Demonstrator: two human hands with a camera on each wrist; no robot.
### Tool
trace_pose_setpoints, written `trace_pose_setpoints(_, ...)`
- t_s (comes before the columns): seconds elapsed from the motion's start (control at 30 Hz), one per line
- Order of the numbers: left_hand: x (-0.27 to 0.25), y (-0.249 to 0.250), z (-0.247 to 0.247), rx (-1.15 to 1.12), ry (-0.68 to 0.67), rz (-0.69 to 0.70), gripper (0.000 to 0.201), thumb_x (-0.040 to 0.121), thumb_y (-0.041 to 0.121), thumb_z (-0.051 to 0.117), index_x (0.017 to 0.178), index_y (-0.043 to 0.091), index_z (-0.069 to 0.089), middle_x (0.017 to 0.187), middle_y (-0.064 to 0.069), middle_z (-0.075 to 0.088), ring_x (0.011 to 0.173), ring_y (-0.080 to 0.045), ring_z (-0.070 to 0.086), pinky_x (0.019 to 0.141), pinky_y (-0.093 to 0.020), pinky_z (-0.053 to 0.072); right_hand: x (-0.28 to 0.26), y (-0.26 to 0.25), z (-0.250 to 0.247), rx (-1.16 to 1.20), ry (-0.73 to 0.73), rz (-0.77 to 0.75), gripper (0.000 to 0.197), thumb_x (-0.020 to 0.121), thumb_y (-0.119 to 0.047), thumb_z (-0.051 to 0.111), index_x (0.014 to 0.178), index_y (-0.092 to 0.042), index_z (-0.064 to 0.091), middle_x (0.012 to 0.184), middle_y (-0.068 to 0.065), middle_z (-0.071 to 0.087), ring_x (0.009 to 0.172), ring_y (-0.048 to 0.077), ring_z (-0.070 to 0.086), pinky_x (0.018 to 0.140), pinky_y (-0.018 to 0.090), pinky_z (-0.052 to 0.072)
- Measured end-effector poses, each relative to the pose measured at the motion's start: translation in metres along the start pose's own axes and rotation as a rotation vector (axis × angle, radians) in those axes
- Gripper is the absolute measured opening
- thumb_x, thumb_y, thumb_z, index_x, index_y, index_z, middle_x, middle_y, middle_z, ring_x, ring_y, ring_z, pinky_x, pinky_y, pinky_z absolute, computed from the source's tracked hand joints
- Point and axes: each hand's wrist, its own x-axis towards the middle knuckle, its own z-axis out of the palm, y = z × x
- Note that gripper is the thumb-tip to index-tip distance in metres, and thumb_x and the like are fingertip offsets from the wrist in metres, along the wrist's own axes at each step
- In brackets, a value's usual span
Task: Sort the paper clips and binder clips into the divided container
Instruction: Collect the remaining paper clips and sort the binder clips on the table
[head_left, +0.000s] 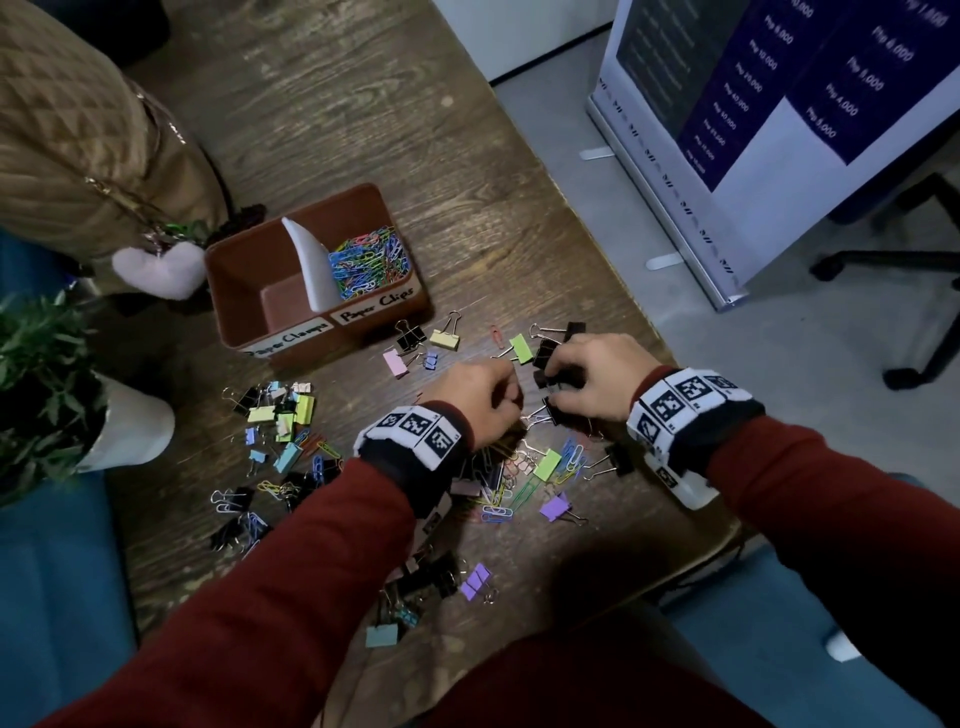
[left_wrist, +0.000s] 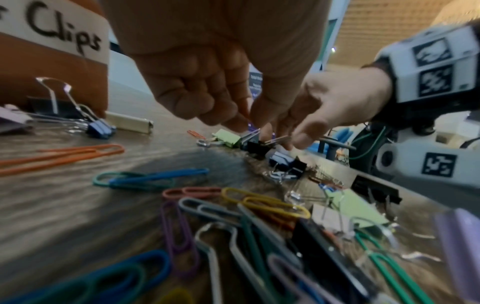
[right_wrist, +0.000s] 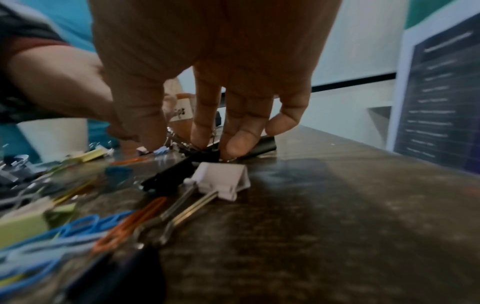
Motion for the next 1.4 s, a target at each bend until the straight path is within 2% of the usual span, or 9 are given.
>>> trace_pose_setpoints(0.13, -0.003, 0.003, 0.008, 0.273, -0.115, 0.155, 0.02, 0.087, 0.038, 0.057, 0.104, 0.03, 0.06, 0.104, 0.007, 0.057, 0.094, -0.018, 0.06, 0.073, -0.027, 0.045, 0.003, 0.005, -0.002, -0.099, -0.02, -0.031, 0.038, 0.08, -0.05, 0.063, 0.111, -0.029, 0.062, 0.114, -0.006, 0.06, 0.104, 0.018, 0.058, 0.093, 0.035, 0.041)
trace_pose_setpoints(0.23, 0.005, 0.005, 0.012, 0.308, -0.097, 0.1, 0.035, 0.086, 0.046, 0.058, 0.114, 0.025, 0.057, 0.11, 0.002, 0.055, 0.097, -0.022, 0.059, 0.071, -0.029, 0.042, -0.003, 0.005, 0.002, -0.086, -0.023, -0.048, 0.045, 0.076, -0.052, 0.067, 0.115, -0.031, 0.059, 0.119, -0.008, 0.052, 0.104, 0.015, 0.055, 0.094, 0.035, 0.04)
trace_pose_setpoints(0.37, 0.013, 0.011, 0.013, 0.362, -0.112, 0.093, 0.032, 0.084, 0.041, 0.058, 0.109, 0.02, 0.059, 0.105, -0.001, 0.058, 0.097, -0.024, 0.061, 0.069, -0.029, 0.043, -0.01, 0.005, 0.008, 0.032, 0.069, -0.005, 0.037, 0.082, -0.03, 0.064, 0.118, -0.029, 0.055, 0.116, -0.005, 0.058, 0.101, 0.018, 0.059, 0.094, 0.036, 0.044)
trace_pose_setpoints(0.53, 0.016, 0.019, 0.016, 0.373, -0.11, 0.127, 0.038, 0.082, 0.039, 0.058, 0.113, 0.017, 0.053, 0.106, -0.003, 0.056, 0.097, -0.026, 0.059, 0.072, -0.032, 0.047, -0.032, 0.008, 0.011, 0.168, 0.299, 0.014, 0.021, 0.073, -0.004, 0.055, 0.086, -0.02, 0.057, 0.079, -0.012, 0.054, 0.07, 0.013, 0.054, 0.071, 0.031, 0.049)
trace_pose_setpoints(0.7, 0.013, 0.02, 0.022, 0.267, -0.074, 0.26, 0.042, 0.08, 0.036, 0.058, 0.12, 0.025, 0.052, 0.115, 0.003, 0.053, 0.1, -0.022, 0.059, 0.074, -0.028, 0.043, -0.061, 0.014, 0.036, -0.096, 0.276, -0.105, 0.017, 0.066, -0.017, 0.06, 0.081, -0.022, 0.064, 0.079, -0.006, 0.056, 0.075, 0.02, 0.055, 0.071, 0.03, 0.03)
trace_pose_setpoints(0.83, 0.017, 0.027, 0.02, 0.239, -0.119, 0.303, 0.045, 0.079, 0.042, 0.06, 0.123, 0.032, 0.056, 0.118, 0.007, 0.055, 0.104, -0.018, 0.058, 0.079, -0.029, 0.046, -0.064, 0.018, 0.043, -0.123, 0.335, -0.06, 0.025, 0.064, -0.021, 0.068, 0.089, -0.023, 0.065, 0.083, -0.004, 0.057, 0.078, 0.023, 0.055, 0.071, 0.033, 0.034)
trace_pose_setpoints(1.03, 0.02, 0.027, 0.02, 0.347, -0.178, 0.397, 0.042, 0.087, 0.033, 0.058, 0.128, 0.03, 0.052, 0.125, 0.002, 0.049, 0.11, -0.02, 0.053, 0.081, -0.031, 0.045, -0.064, 0.018, 0.049, -0.023, 0.374, 0.037, 0.022, 0.068, -0.018, 0.054, 0.086, -0.023, 0.065, 0.081, -0.003, 0.059, 0.079, 0.023, 0.06, 0.071, 0.031, 0.032)
trace_pose_setpoints(1.2, 0.021, 0.018, 0.018, 0.303, -0.151, 0.311, 0.042, 0.083, 0.039, 0.06, 0.116, 0.015, 0.053, 0.114, -0.003, 0.047, 0.095, -0.025, 0.059, 0.072, -0.032, 0.049, -0.077, 0.014, 0.06, -0.149, 0.38, -0.096, 0.014, 0.076, -0.03, 0.052, 0.078, -0.025, 0.064, 0.077, -0.006, 0.057, 0.074, 0.02, 0.053, 0.069, 0.033, 0.029)
trace_pose_setpoints(1.4, 0.024, 0.003, -0.005, 0.054, 0.044, 0.117, 0.038, 0.086, 0.039, 0.061, 0.12, 0.022, 0.053, 0.117, -0.001, 0.05, 0.101, -0.022, 0.057, 0.083, -0.032, 0.048, -0.069, 0.006, 0.056, -0.37, 0.35, -0.209, 0.016, 0.067, -0.033, 0.073, 0.082, -0.028, 0.069, 0.076, -0.011, 0.062, 0.077, 0.02, 0.053, 0.076, 0.035, 0.028)
